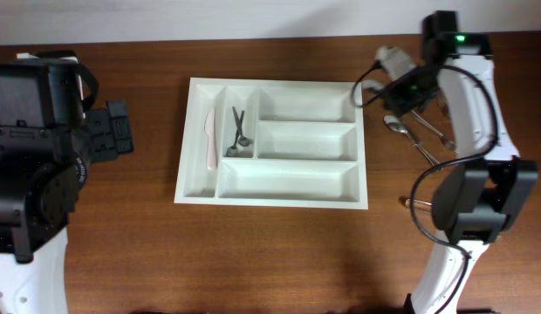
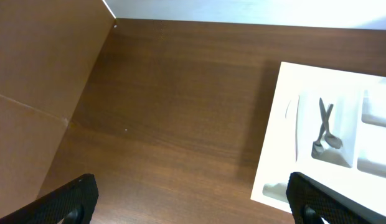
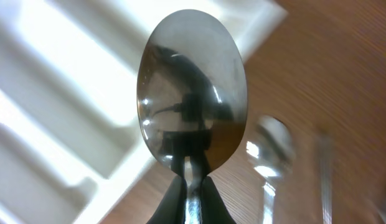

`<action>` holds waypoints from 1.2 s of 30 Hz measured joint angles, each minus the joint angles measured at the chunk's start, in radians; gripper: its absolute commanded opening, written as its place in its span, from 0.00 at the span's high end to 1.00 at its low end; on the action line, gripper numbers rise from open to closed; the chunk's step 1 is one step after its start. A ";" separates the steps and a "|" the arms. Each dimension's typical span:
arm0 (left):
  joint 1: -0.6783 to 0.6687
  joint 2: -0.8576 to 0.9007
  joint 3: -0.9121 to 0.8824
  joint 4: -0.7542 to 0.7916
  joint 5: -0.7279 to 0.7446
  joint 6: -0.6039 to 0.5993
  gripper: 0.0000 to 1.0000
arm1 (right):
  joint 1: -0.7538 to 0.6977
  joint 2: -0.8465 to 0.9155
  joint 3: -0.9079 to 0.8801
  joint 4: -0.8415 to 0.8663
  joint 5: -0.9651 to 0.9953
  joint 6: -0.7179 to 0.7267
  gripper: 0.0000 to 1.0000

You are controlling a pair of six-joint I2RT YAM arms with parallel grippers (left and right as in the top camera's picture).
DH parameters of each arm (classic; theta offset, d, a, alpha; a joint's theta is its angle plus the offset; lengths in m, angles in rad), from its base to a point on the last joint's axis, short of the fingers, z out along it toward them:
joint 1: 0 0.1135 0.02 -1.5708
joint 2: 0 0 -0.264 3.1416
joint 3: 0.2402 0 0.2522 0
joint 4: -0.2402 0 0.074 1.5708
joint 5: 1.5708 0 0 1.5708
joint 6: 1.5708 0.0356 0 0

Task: Pack container
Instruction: 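Carry the spoon into the tray's middle compartment and release it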

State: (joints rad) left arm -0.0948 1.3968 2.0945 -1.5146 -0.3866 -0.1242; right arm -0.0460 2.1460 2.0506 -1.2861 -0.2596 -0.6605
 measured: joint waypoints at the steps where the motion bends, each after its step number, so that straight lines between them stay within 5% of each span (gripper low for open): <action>1: 0.000 0.000 0.000 0.000 0.000 0.000 0.01 | 0.030 0.000 0.000 -0.009 -0.019 -0.027 0.96; 16: 0.000 0.000 0.000 0.000 0.000 0.000 0.01 | 0.300 0.000 0.000 -0.032 -0.125 -0.463 0.96; 31: 0.000 0.000 0.000 0.000 0.000 0.000 0.01 | 0.301 0.138 0.001 -0.031 -0.128 -0.500 0.96; 32: 0.000 0.000 0.000 0.000 0.000 0.000 0.01 | 0.302 0.139 0.001 -0.031 -0.128 -0.499 0.92; 36: 0.000 0.000 0.000 0.000 0.000 0.000 0.01 | 0.305 0.139 0.001 -0.028 -0.132 -0.499 0.36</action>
State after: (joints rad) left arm -0.0948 1.3968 2.0945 -1.5146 -0.3866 -0.1242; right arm 0.2592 2.2852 2.0514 -1.3144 -0.3916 -1.1599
